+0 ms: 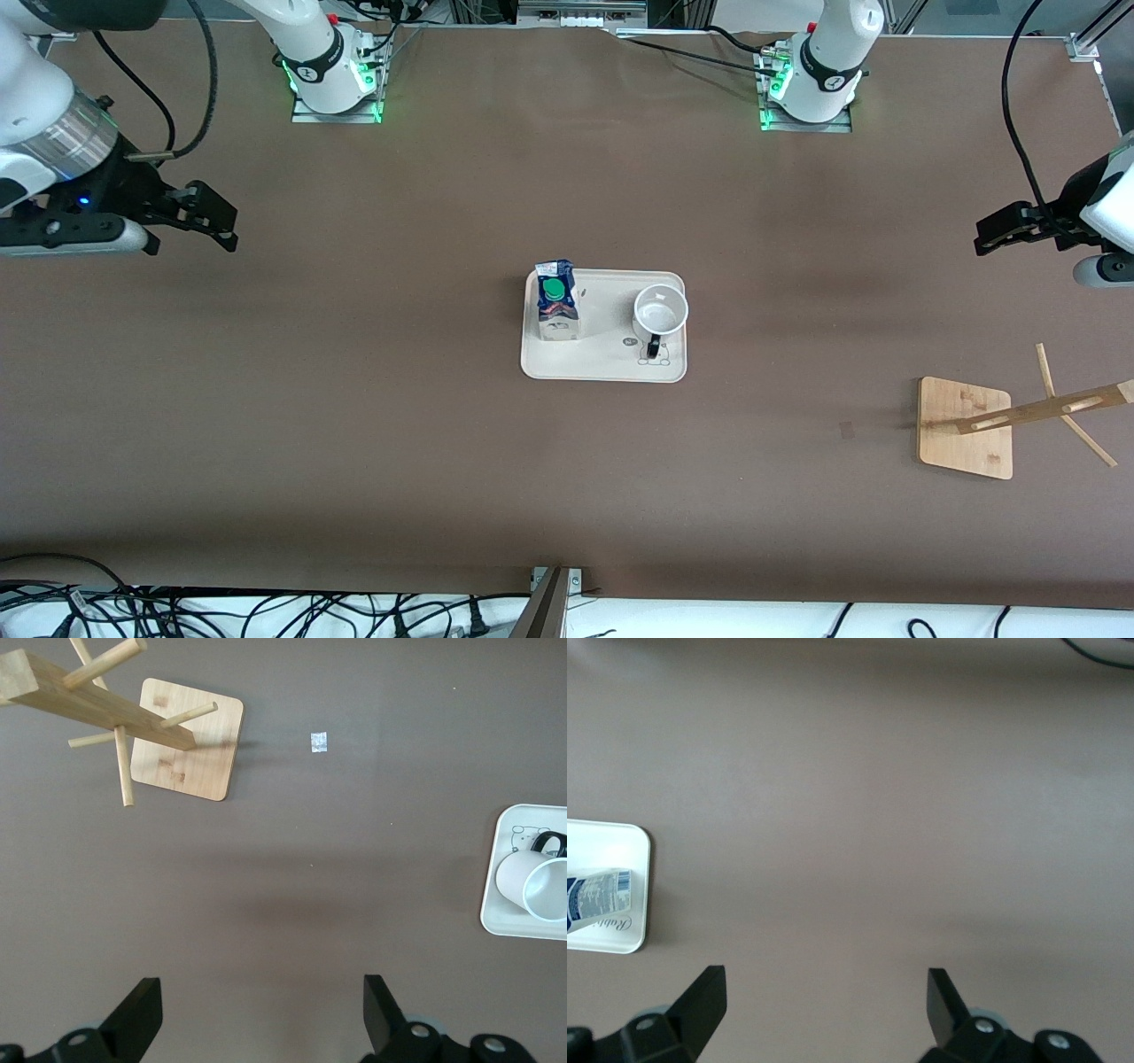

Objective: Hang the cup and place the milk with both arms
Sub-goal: 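Reach the right gripper to the milk carton and grasp it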

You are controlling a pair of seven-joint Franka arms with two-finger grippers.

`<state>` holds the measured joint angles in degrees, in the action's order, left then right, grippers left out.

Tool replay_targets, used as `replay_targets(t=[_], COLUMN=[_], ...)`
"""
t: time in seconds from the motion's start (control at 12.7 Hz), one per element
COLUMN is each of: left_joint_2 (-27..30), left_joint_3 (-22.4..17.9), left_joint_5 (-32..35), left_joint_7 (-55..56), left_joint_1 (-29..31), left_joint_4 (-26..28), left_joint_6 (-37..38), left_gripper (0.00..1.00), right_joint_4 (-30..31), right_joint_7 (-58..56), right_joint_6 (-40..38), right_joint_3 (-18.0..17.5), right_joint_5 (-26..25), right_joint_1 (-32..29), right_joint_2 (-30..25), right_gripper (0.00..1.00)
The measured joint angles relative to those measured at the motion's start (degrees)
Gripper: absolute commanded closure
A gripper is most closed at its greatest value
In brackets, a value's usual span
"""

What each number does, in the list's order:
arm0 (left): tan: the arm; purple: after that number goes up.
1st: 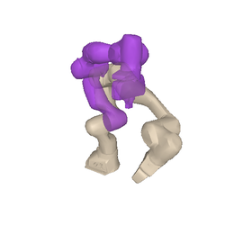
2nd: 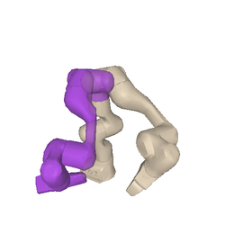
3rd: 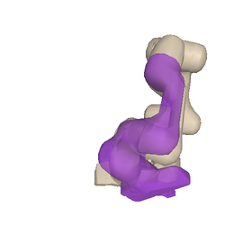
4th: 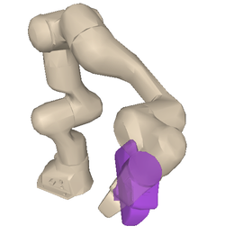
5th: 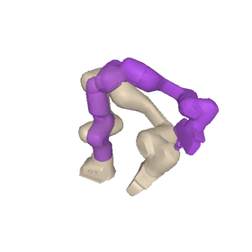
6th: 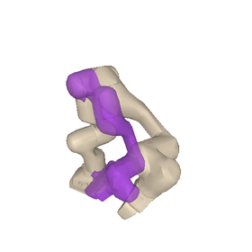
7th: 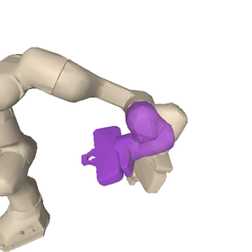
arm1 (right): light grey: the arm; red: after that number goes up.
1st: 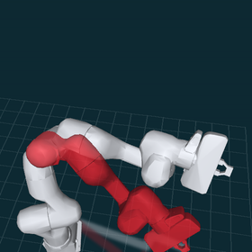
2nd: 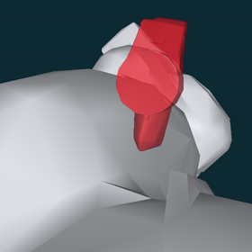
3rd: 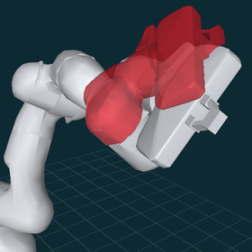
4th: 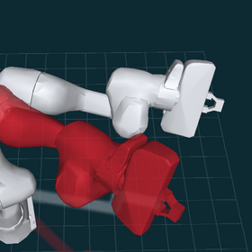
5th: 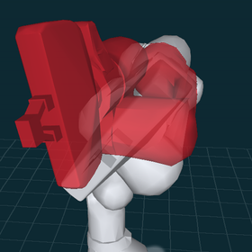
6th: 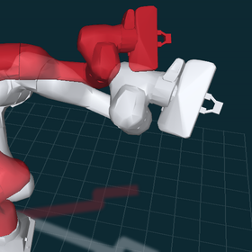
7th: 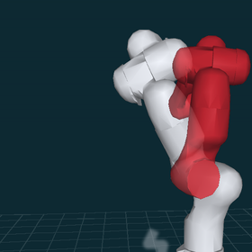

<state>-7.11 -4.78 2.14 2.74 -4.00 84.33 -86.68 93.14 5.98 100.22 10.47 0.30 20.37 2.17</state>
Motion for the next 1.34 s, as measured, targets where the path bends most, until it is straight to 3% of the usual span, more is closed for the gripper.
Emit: replay_targets(t=[0.24, 0.47, 0.94, 1.34], left_joint_2=[-0.06, -1.90, -4.74, -7.42], left_joint_3=[-0.18, -0.25, -0.19, -0.27], left_joint_5=[-2.23, -2.88, -3.01, -3.01], left_joint_7=[0.00, 0.00, 0.00, 0.00], left_joint_1=[0.02, 0.06, 0.04, 0.47], left_joint_4=[-0.06, 0.07, 0.09, 0.20], left_joint_6=[-0.96, -2.59, -3.17, -3.06], left_gripper=[0.00, 0.00, 0.00, 0.00], right_joint_4=[0.03, -1.86, -15.51, -17.70], right_joint_7=[0.83, 14.90, 36.00, 38.85], right_joint_6=[-2.49, 1.68, 11.13, 13.37], right_joint_3=[-4.22, -8.28, -8.98, -8.92], right_joint_5=[0.45, 1.85, 1.91, 1.76], right_joint_1=[1.85, 8.30, 21.67, 23.80], right_joint_2=[3.14, 8.56, 28.08, 33.39], right_gripper=[0.00, 0.00, 0.00, 0.00])
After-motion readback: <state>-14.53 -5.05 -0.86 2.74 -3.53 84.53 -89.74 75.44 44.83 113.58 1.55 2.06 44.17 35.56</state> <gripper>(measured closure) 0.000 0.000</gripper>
